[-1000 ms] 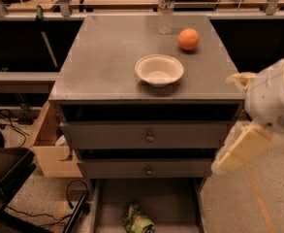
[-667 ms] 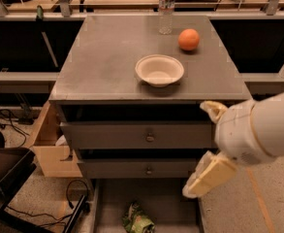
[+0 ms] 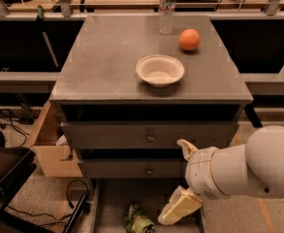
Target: Pick green jalapeno chip bag from bottom drawer and place on counter
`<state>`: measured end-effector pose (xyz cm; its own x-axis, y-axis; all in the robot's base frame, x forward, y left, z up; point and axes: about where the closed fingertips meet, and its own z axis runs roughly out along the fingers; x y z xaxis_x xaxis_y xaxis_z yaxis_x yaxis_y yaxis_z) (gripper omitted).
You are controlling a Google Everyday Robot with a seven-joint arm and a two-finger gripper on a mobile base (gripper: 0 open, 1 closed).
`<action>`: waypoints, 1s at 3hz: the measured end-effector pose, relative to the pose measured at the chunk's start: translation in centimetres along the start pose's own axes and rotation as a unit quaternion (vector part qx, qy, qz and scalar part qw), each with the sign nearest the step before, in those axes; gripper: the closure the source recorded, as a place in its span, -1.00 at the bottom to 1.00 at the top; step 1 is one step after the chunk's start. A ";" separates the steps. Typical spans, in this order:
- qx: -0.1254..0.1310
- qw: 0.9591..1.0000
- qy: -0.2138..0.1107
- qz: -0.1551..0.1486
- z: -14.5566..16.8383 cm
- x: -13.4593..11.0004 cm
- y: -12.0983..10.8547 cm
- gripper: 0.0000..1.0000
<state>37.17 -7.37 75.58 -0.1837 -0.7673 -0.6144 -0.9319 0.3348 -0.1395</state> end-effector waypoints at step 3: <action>-0.024 0.999 0.016 0.044 11.8 8.0 1.8 -1.00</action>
Offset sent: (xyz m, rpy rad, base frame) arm 0.0286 0.0152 -0.1559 -0.0338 0.0956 -0.1020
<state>37.73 -6.47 61.29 -0.2748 -0.7541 -0.5966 -0.9256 0.3755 -0.0483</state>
